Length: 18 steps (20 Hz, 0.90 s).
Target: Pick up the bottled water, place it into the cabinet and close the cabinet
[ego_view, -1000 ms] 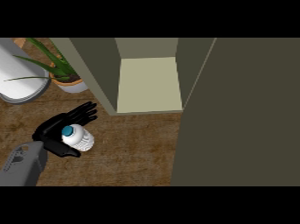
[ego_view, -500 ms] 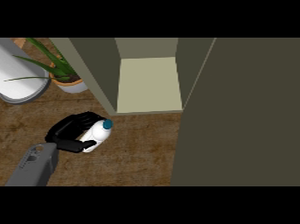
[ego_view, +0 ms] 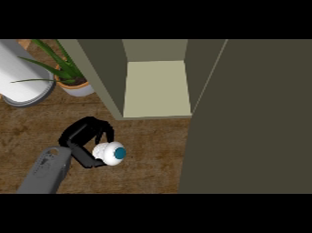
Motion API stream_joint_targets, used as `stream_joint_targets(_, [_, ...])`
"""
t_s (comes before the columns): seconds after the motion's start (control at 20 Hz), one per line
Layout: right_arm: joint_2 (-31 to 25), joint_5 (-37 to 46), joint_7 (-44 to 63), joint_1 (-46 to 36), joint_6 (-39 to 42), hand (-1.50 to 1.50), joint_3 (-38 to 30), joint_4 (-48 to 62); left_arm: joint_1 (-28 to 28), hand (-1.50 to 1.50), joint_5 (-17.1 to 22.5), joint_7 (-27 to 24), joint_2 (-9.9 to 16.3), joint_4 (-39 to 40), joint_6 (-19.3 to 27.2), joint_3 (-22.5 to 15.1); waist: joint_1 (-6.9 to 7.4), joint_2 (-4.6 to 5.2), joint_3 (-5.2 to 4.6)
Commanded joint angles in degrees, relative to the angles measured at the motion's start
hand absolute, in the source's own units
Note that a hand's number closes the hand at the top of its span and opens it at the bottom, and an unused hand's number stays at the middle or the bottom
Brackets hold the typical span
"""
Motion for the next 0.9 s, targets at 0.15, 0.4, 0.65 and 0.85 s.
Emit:
stream_joint_targets(0.15, [-0.77,3.0,2.94,0.59,-1.2,-1.5,0.88,-4.36,3.69,1.5,-2.72,-16.61,-4.35,-3.1,13.1,-1.42,0.86,-0.17,0.12])
stream_joint_targets(0.4, [-0.76,1.65,1.99,0.45,-1.97,-1.5,-0.42,-3.11,6.73,1.5,0.52,-12.31,-10.09,-6.7,40.95,7.41,2.5,-0.74,0.26])
stream_joint_targets(0.65, [-1.62,2.81,0.43,1.65,-1.36,-1.5,0.15,-3.4,8.24,1.5,10.18,-11.55,-10.3,-9.07,47.19,-2.46,1.67,-0.33,0.33])
stream_joint_targets(0.85, [-2.55,4.28,1.77,4.25,-1.8,-1.5,3.2,-7.3,3.8,1.5,19.2,-5.95,-10.36,-11.91,53.27,-10.69,1.03,-0.35,0.3])
